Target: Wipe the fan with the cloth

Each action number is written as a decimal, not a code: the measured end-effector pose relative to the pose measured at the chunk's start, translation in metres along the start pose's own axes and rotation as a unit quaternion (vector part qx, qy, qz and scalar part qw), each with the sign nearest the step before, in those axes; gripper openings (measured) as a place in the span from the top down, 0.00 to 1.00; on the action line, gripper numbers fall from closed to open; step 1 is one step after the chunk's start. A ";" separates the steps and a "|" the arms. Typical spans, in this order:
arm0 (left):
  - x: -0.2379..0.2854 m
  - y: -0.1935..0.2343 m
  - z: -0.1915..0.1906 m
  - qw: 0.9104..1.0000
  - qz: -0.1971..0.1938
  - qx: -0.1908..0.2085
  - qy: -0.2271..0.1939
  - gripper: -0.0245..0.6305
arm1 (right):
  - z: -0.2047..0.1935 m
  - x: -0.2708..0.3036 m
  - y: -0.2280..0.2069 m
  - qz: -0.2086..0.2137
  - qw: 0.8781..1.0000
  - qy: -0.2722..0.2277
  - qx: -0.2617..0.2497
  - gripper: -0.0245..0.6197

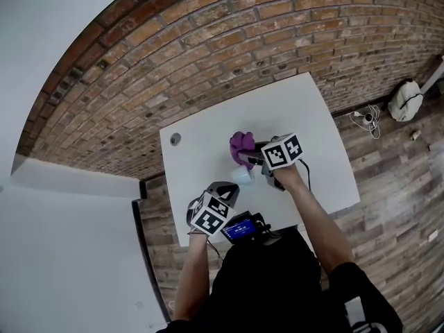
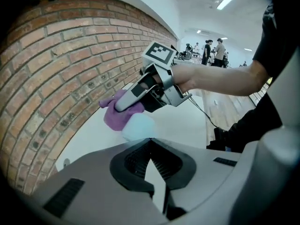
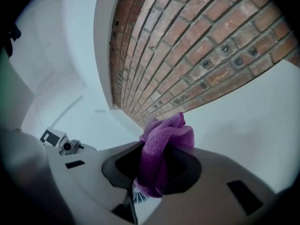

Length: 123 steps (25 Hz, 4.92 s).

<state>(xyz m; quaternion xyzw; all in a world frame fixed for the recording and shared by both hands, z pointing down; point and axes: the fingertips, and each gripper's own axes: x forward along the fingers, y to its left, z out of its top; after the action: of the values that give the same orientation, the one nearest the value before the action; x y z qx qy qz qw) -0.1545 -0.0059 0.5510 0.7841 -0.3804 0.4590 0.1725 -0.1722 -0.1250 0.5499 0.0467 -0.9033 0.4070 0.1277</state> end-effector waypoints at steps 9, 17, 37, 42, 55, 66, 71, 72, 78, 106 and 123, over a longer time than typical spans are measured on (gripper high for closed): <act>0.005 0.045 -0.003 0.997 0.070 -0.036 -0.006 0.96 | -0.049 -0.025 0.018 0.005 0.995 -0.014 0.095 0.82; -0.006 0.029 0.018 0.998 0.057 0.014 0.001 0.96 | -0.029 -0.060 0.039 0.010 0.986 -0.112 0.120 0.82; -0.002 0.020 0.015 0.997 0.057 0.039 0.033 0.96 | -0.018 -0.045 0.072 0.051 0.989 -0.125 0.067 0.82; -0.001 0.019 0.016 0.997 0.059 0.038 0.030 0.96 | -0.041 -0.031 0.057 0.032 0.991 -0.116 0.066 0.82; -0.002 0.020 0.015 0.997 0.067 0.036 0.027 0.96 | -0.086 -0.050 -0.011 -0.020 0.971 -0.141 0.194 0.82; -0.001 0.020 0.015 0.996 0.074 0.035 0.025 0.96 | -0.103 -0.024 -0.004 0.009 0.967 -0.124 0.222 0.82; -0.001 0.020 0.017 0.996 0.076 0.036 0.019 0.96 | -0.097 -0.036 -0.030 -0.025 0.967 -0.134 0.217 0.82; 0.000 0.020 0.017 0.996 0.076 0.035 0.017 0.96 | -0.082 -0.041 -0.031 -0.018 0.963 -0.159 0.216 0.82; -0.001 0.019 0.016 0.996 0.079 0.031 0.015 0.96 | -0.050 -0.024 -0.019 0.070 0.939 -0.188 0.280 0.82; -0.003 0.019 0.015 0.996 0.083 0.021 0.016 0.97 | -0.153 -0.027 0.003 0.040 0.946 -0.078 0.312 0.82; -0.002 0.018 0.015 0.996 0.087 0.013 0.011 0.97 | -0.166 -0.010 -0.048 -0.067 0.973 0.038 0.218 0.82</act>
<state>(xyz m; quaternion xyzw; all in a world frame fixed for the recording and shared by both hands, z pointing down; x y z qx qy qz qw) -0.1595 -0.0260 0.5399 0.7453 -0.4392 0.4856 0.1261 -0.1216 -0.0330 0.6876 0.1185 -0.7819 0.5861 0.1761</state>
